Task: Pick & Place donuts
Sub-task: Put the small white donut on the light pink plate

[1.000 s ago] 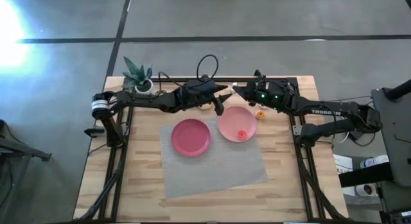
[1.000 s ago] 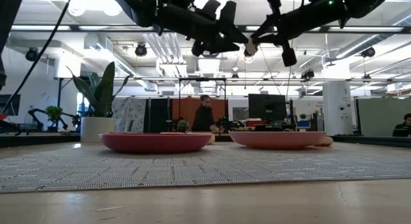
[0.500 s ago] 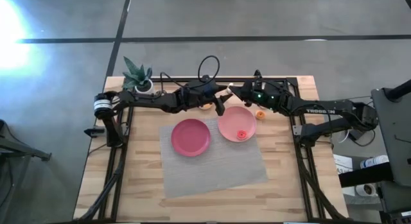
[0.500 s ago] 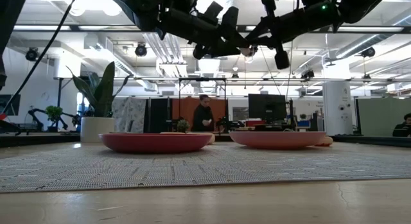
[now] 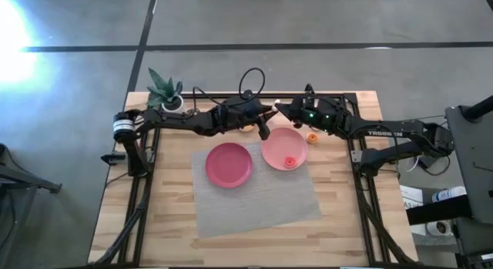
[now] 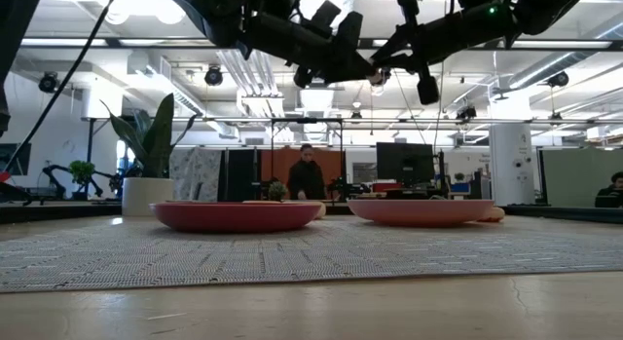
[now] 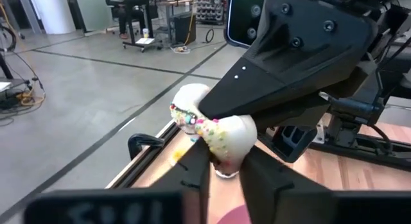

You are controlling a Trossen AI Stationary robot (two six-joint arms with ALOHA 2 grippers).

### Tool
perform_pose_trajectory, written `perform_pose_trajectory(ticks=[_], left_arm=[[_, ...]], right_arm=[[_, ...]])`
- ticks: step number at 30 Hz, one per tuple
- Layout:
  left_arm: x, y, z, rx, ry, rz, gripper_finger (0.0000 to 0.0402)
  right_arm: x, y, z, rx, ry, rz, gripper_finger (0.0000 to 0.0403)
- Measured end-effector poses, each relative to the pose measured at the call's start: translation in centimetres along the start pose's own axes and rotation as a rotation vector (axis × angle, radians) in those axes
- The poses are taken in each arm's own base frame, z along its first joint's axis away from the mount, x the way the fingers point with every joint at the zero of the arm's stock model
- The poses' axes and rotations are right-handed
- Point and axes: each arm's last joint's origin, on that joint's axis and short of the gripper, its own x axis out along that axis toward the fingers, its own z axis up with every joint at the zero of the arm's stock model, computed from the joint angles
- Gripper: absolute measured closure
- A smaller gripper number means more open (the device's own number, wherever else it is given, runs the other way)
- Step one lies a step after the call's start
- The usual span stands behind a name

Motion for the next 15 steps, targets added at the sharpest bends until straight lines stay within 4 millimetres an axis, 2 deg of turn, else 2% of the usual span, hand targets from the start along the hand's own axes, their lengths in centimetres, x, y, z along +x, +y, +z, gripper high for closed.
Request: perform_pose_trajectory(ticks=[2,6,10,15], left_arm=[[0.0,0.0,0.0,0.002,0.005,0.002,0.0388],[0.0,0.1,-0.1,0.019,0.034,0.016,0.0397],[0.0,0.1,-0.6,0.026,0.066,0.031,0.0398],[0.0,0.4,-1.1,0.042,0.121,0.065,0.0399]], right_arm=[[0.0,0.0,0.0,-0.012,0.013,0.001,0.039],[-0.1,0.0,-0.1,-0.027,0.046,-0.005,0.0379],[-1.0,-0.3,-0.1,-0.054,0.112,-0.061,0.0339],[-3.3,-0.7,0.1,-0.119,0.178,-0.189,0.0281]])
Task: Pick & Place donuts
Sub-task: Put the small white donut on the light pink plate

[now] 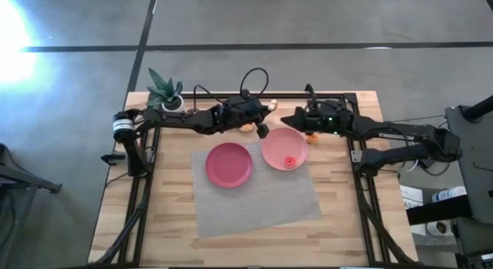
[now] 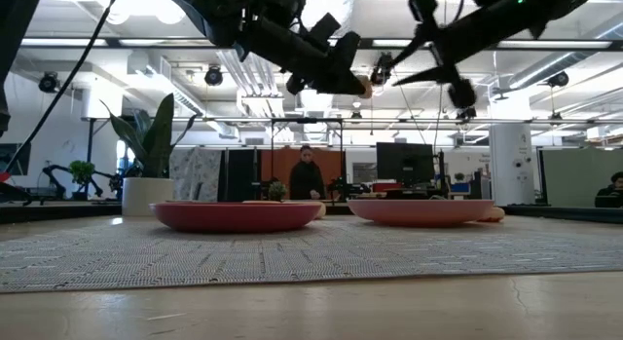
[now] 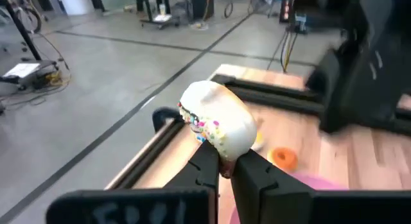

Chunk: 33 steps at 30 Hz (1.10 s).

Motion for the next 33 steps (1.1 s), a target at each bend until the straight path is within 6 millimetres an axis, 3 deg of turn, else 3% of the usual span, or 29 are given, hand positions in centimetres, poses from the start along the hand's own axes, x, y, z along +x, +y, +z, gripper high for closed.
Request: perform_pose_trajectory(ticks=[7,16,25,33], left_arm=[[-0.1,-0.1,-1.1,0.049,0.108,-0.01,0.0399],[-0.3,-0.4,-2.1,0.105,0.207,-0.028,0.0399],[-1.0,-3.0,-2.9,0.314,0.256,-0.118,0.0399],[-0.5,-4.2,-4.3,0.409,0.29,-0.158,0.0399]], right_arm=[[-3.9,0.4,0.2,-0.059,-0.023,0.007,0.0233],[-7.0,0.0,0.3,-0.104,-0.06,-0.031,0.0218],[-7.3,-0.7,0.1,-0.115,-0.046,-0.101,0.022],[-7.6,-0.3,0.2,-0.119,-0.05,-0.089,0.0221]])
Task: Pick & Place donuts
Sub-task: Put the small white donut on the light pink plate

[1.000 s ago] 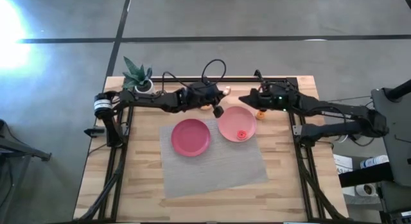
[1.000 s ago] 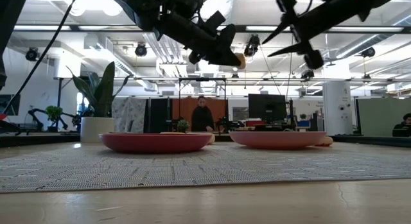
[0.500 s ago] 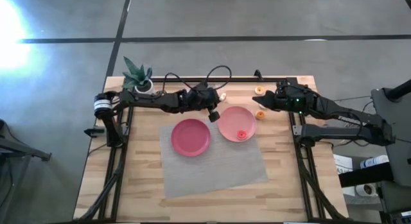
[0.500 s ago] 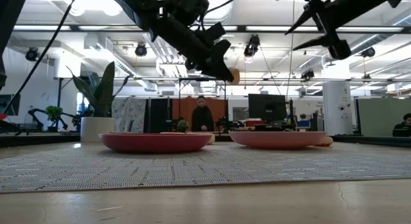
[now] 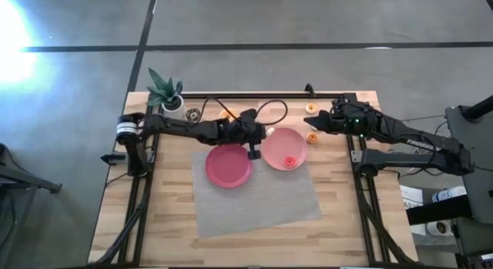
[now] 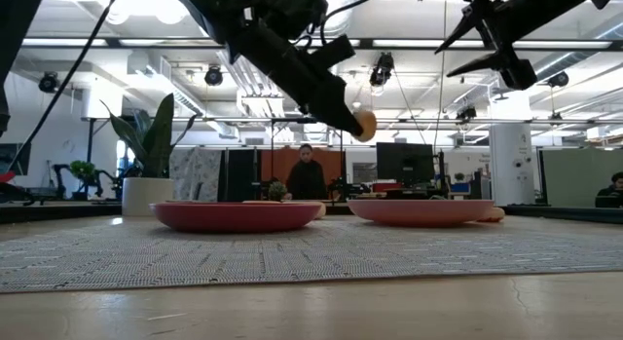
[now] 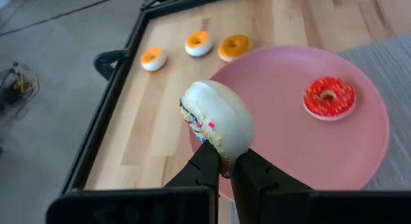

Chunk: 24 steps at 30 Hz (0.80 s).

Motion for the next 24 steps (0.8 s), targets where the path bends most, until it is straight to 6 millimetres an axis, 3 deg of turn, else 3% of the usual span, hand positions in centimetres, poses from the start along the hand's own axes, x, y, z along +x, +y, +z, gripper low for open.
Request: perform_pose_trajectory(ticks=[7,15,24], left_arm=[[1.7,-1.9,-1.1,0.311,0.022,-0.068,0.0399],[5.4,-4.9,-2.3,0.693,0.077,-0.11,0.0399],[7.9,-5.6,-1.5,0.77,0.157,-0.108,0.0399]], right_arm=[[-0.2,0.3,0.1,-0.016,-0.003,0.005,0.0223],[-0.2,0.4,0.2,-0.018,-0.005,0.01,0.0225],[-0.2,0.4,0.2,-0.019,-0.004,0.008,0.0225]])
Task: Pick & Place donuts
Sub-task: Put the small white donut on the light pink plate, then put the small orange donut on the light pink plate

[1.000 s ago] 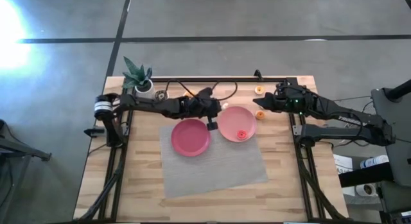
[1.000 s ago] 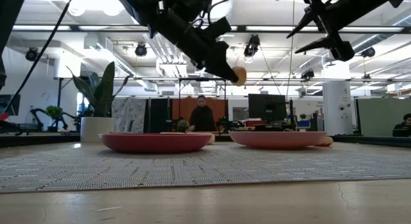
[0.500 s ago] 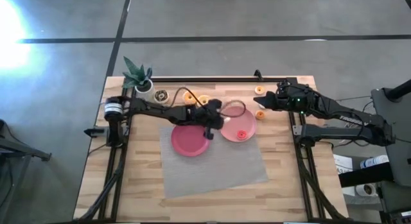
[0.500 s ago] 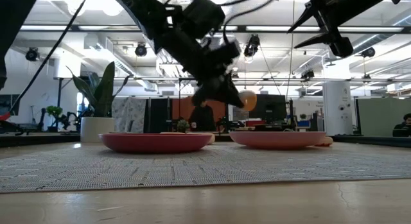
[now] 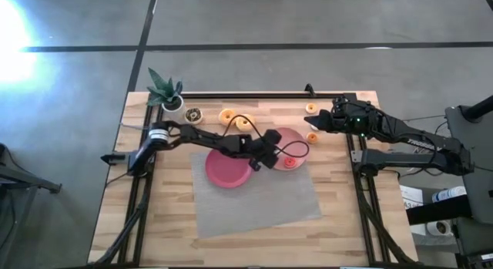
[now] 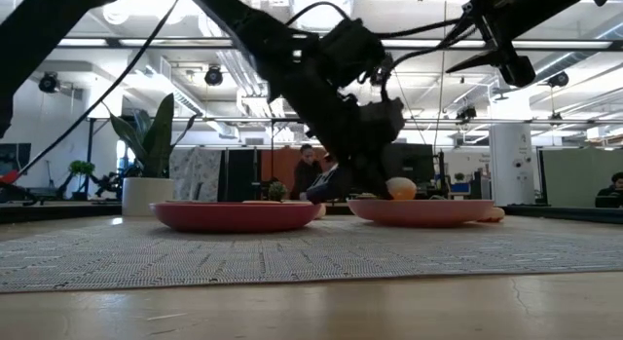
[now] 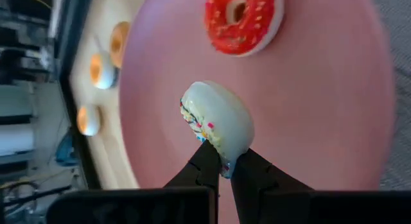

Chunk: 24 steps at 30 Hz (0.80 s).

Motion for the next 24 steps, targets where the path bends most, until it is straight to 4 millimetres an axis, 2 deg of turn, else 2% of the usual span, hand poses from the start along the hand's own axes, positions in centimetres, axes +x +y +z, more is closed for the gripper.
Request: perform_pose_trajectory(ticks=[4,8,13,18,24], left_arm=[[0.0,0.4,0.4,-0.045,0.028,-0.112,0.0399],[-0.2,1.3,0.9,-0.063,0.011,-0.092,0.0389],[-0.2,1.4,1.0,-0.126,0.009,-0.1,0.0333],[-0.4,0.8,0.8,-0.114,0.037,-0.153,0.0278],[-1.2,1.0,0.8,-0.135,0.054,-0.178,0.0256]], right_arm=[[0.0,-0.1,0.0,-0.006,0.003,-0.005,0.0225],[0.0,-0.2,-0.1,-0.018,0.01,-0.021,0.0225],[0.0,-0.3,-0.1,-0.022,0.012,-0.027,0.0225],[0.0,-0.3,-0.1,-0.025,0.013,-0.027,0.0225],[0.0,-0.3,-0.1,-0.033,0.013,-0.028,0.0225]])
